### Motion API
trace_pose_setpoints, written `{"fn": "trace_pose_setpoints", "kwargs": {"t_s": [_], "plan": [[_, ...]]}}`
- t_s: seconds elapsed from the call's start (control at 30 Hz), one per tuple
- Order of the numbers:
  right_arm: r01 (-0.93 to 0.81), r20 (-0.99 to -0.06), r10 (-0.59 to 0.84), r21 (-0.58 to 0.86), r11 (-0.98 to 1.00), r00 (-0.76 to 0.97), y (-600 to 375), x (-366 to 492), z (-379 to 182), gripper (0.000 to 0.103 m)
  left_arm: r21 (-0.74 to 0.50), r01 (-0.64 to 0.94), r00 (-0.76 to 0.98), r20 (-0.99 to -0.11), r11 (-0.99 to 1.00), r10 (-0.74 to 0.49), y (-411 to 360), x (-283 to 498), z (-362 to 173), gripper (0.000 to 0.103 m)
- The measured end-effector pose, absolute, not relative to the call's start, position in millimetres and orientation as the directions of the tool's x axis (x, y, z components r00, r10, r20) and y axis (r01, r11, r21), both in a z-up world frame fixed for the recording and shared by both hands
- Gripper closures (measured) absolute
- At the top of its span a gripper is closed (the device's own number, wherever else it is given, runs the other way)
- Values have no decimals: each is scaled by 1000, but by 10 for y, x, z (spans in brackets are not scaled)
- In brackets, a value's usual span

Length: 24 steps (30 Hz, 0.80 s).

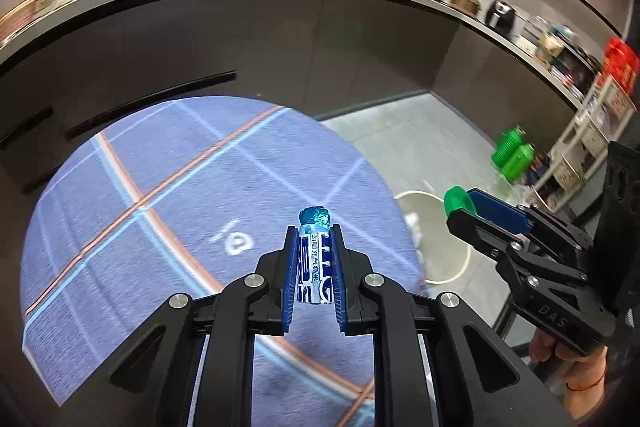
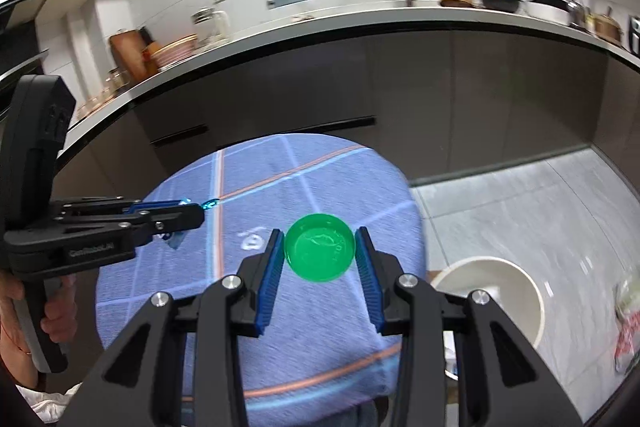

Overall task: Collect trash
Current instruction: 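Carry mint tube and green cap over the bin with both tools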

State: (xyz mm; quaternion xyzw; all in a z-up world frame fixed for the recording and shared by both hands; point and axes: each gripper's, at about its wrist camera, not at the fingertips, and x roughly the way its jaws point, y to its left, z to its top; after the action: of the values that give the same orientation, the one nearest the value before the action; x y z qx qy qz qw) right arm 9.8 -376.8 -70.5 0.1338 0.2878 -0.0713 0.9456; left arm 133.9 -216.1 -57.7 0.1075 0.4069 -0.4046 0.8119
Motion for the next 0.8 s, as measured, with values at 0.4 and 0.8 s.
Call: {"fn": "trace_pose_setpoints", "kwargs": {"t_s": [0.4, 0.8], "plan": [[388, -607, -192, 210, 897, 771, -4435, -399, -1001, 66, -185, 852, 193, -759, 489, -622, -3015, 1014, -680, 89], [497, -667, -247, 213, 841, 703, -4927, -575, -1460, 66, -177, 910, 99, -786, 376, -610, -3823, 790, -966, 89]]}}
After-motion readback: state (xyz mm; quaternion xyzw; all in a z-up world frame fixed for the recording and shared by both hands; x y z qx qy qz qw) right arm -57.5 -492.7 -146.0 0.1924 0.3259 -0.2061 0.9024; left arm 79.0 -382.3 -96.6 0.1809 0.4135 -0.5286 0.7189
